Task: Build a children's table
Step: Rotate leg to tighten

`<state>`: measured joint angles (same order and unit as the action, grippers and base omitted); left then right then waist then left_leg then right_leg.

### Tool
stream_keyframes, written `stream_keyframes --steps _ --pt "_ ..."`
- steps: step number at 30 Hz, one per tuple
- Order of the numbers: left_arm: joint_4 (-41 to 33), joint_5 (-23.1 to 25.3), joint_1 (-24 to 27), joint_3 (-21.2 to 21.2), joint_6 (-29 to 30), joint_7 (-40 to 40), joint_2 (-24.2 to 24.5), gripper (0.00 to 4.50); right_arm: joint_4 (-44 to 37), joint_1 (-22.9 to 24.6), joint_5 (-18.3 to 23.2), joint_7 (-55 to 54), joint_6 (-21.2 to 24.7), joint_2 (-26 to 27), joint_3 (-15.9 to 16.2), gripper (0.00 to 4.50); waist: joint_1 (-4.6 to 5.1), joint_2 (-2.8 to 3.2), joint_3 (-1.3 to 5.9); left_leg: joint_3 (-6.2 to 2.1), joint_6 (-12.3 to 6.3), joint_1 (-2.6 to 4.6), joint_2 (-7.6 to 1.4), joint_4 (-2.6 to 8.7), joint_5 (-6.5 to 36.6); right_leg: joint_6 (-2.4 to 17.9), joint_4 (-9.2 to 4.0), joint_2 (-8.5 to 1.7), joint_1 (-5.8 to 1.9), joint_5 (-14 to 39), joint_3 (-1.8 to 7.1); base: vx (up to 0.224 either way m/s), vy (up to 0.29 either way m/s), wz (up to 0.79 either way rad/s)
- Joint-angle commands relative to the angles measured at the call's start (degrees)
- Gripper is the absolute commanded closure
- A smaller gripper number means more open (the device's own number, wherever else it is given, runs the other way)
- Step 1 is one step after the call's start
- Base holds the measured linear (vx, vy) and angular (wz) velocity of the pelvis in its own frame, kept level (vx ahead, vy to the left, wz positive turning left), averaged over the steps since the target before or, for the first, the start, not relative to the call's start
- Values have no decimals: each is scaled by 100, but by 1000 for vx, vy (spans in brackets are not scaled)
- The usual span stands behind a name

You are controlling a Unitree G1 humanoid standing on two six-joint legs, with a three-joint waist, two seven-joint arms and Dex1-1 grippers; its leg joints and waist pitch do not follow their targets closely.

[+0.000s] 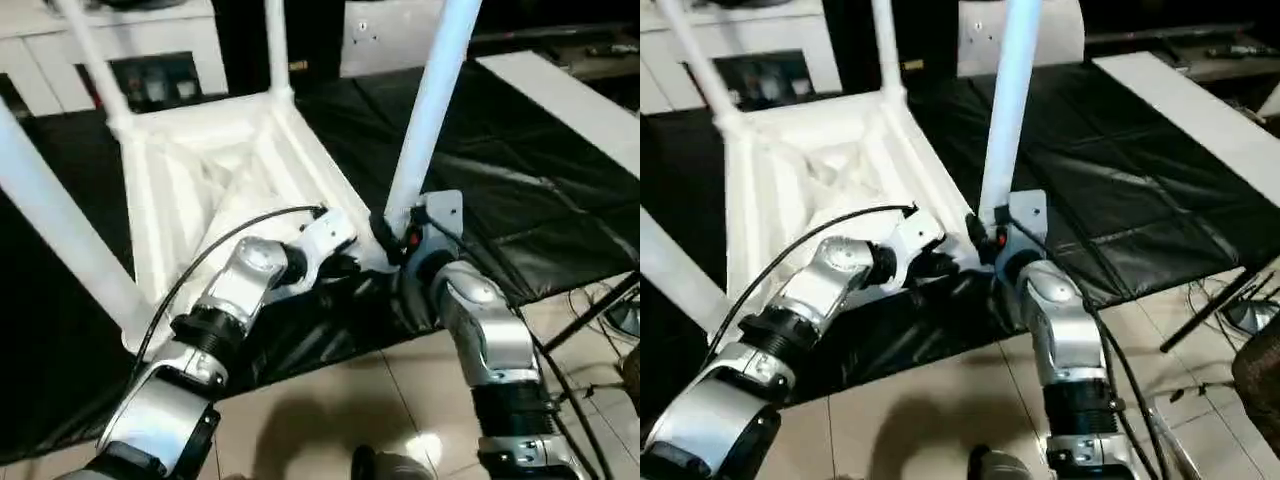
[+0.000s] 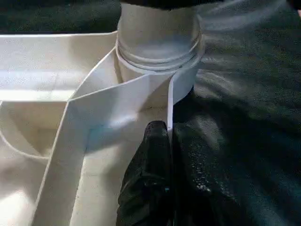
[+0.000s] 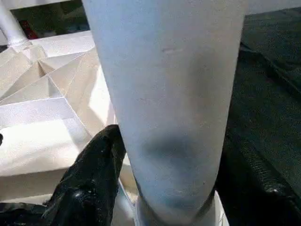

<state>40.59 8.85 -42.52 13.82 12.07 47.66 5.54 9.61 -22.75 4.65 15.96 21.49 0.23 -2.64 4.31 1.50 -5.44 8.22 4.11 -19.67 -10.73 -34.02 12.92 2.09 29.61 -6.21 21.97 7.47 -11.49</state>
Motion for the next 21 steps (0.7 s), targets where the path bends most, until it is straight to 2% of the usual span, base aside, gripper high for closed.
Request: stream_keyframes --steps 1,2,3,4,5,6,7,8,10,11,12,13,15,17,18,21 --pt "-179 -45 -74 -39 -261 -294 -181 450 13 99 312 458 127 325 639 137 -49 -86 466 -87 -630 -85 -252 373 478 736 -218 -369 -294 1682 438 63 5 7" --pt "-184 -49 -48 -17 -370 -185 -87 450 -47 166 333 533 65 237 603 125 -54 -104 464 -72 -670 -88 -236 365 476 830 -201 -370 -289 1635 462 59 -9 9" --pt "-179 -54 -24 4 -463 -57 15 450 -112 239 348 668 -37 115 588 125 -85 -136 481 -41 -770 -106 -177 334 468 914 -178 -372 -287 1628 520 0 0 0" --pt "-162 -85 27 61 -718 273 223 450 -219 378 383 963 -258 -155 545 114 -123 -139 532 -35 -922 -179 -140 300 192 988 -76 -385 -347 1336 568 0 0 0" --pt "-160 -94 37 72 -771 338 258 450 -236 400 390 1015 -297 -202 536 101 -163 -134 535 -25 -1128 -194 -137 281 -56 1000 -54 -368 -338 1115 566 0 0 0" --pt "-157 -105 50 88 -845 430 308 450 -258 431 399 1087 -351 -269 524 91 -176 -138 527 -16 -1197 -190 -145 275 -113 1012 -47 -368 -324 1059 571 0 0 0" --pt "-122 -123 65 101 -971 583 407 450 -298 491 404 1312 -453 -461 531 85 -199 -117 512 -14 -1264 -203 -134 265 -119 996 -47 -355 -322 1104 563 0 0 0" --pt "-122 -123 65 101 -971 583 407 450 -298 491 404 1312 -453 -461 531 78 -207 -126 518 -13 -1266 -207 -131 259 -102 966 -48 -352 -324 1156 556 0 0 0" --pt "-75 -220 104 126 -1274 1010 588 450 -346 586 418 1816 -652 -823 520 55 -243 -116 513 -4 -1235 -207 -134 259 -29 870 -81 -333 -317 1406 541 0 0 0" --pt "-57 -250 112 135 -1323 1152 648 450 -354 612 442 2011 -708 -954 511 55 -252 -96 491 1 -1189 -190 -151 269 84 845 -103 -324 -297 1584 543 0 0 0" --pt "-57 -250 112 135 -1323 1152 648 450 -354 612 442 2011 -708 -954 511 46 -262 -95 478 -2 -1117 -187 -177 277 214 813 -124 -327 -286 1771 541 0 0 0" --pt "63 -302 88 183 -1525 1526 788 450 -360 638 535 2513 -798 -1289 493 36 -267 -98 477 -1 -1060 -180 -184 284 261 799 -132 -324 -281 1840 542 0 0 0" --pt "178 -346 55 218 -1719 1831 893 450 -360 647 610 2906 -858 -1555 485 16 -308 -109 462 10 -963 -159 -171 291 457 704 -175 -313 -283 2088 541 0 0 0" --pt "317 -403 12 256 -1942 2121 989 450 -344 653 713 3272 -942 -1818 493 3 -378 -117 459 13 -944 -131 -195 301 528 674 -168 -318 -260 2121 567 0 0 0" --pt "346 -422 -4 262 -1975 2202 1009 450 -340 646 758 3378 -931 -1878 495 3 -383 -114 457 13 -928 -128 -199 305 538 687 -167 -316 -254 2127 566 0 0 0" --pt "401 -458 -26 297 -2058 2494 1077 450 -322 635 826 3709 -933 -2058 547 3 -440 -130 483 14 -887 -129 -208 302 403 756 -134 -327 -269 1984 569 0 0 0"
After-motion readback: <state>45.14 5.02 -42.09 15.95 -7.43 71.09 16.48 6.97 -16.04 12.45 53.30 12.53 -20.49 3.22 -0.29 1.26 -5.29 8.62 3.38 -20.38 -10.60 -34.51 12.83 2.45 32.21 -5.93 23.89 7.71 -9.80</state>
